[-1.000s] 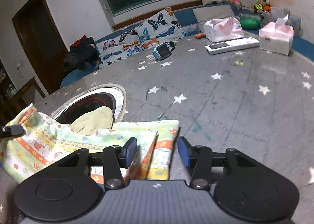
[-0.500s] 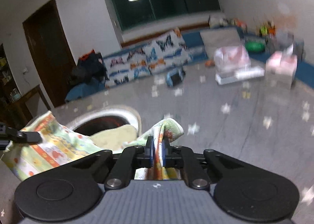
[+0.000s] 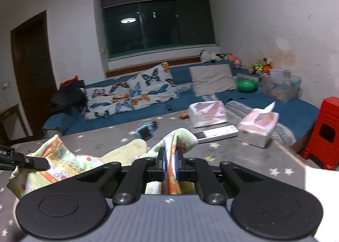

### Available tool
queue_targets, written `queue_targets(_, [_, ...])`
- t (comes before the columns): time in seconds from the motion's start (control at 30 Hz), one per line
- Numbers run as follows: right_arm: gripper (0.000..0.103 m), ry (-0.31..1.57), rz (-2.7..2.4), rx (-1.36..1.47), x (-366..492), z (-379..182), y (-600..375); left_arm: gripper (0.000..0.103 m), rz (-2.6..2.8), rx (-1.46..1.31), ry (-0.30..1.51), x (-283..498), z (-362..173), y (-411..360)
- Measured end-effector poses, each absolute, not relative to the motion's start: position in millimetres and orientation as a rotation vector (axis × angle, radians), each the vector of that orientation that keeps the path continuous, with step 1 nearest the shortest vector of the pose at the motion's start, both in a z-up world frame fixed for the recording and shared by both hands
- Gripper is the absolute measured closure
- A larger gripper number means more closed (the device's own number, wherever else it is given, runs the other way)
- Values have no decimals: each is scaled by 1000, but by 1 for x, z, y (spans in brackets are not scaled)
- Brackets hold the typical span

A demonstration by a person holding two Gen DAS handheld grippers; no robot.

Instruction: Fold clothes

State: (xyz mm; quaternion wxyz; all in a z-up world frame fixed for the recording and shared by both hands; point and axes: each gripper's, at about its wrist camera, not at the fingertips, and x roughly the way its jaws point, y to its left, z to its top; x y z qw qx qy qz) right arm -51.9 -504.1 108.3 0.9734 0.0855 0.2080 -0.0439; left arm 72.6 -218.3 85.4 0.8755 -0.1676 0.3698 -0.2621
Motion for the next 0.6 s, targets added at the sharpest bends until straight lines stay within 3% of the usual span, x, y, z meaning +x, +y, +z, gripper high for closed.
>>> queue_targets(0.33, [96, 536, -178, 191, -40, 66, -541, 95, -519, -305, 950, 92, 35, -249])
queue_targets(0.6, [91, 648, -259, 185, -32, 29, -554, 77, -375, -242, 1004, 100, 13, -227])
